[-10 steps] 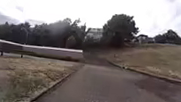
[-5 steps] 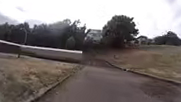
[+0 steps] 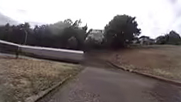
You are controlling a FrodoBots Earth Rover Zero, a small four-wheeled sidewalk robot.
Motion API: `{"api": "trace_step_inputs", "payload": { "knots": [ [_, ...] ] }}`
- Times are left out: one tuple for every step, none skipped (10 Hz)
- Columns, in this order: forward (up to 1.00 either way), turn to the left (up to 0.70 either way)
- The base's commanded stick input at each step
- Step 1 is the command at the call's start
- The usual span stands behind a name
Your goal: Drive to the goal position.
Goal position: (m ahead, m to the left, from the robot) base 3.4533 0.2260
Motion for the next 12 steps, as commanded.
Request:
{"api": "trace_step_inputs", "payload": {
  "knots": [
    [0.70,0.00],
    [0.70,0.00],
    [0.70,0.00],
    [0.70,0.00],
    [0.70,0.01],
    [0.70,0.01],
    [0.70,0.10],
    [0.70,0.04],
    [0.70,0.00],
    [0.70,0.00],
    [0.70,0.00],
    [0.70,0.00]
  ]
}}
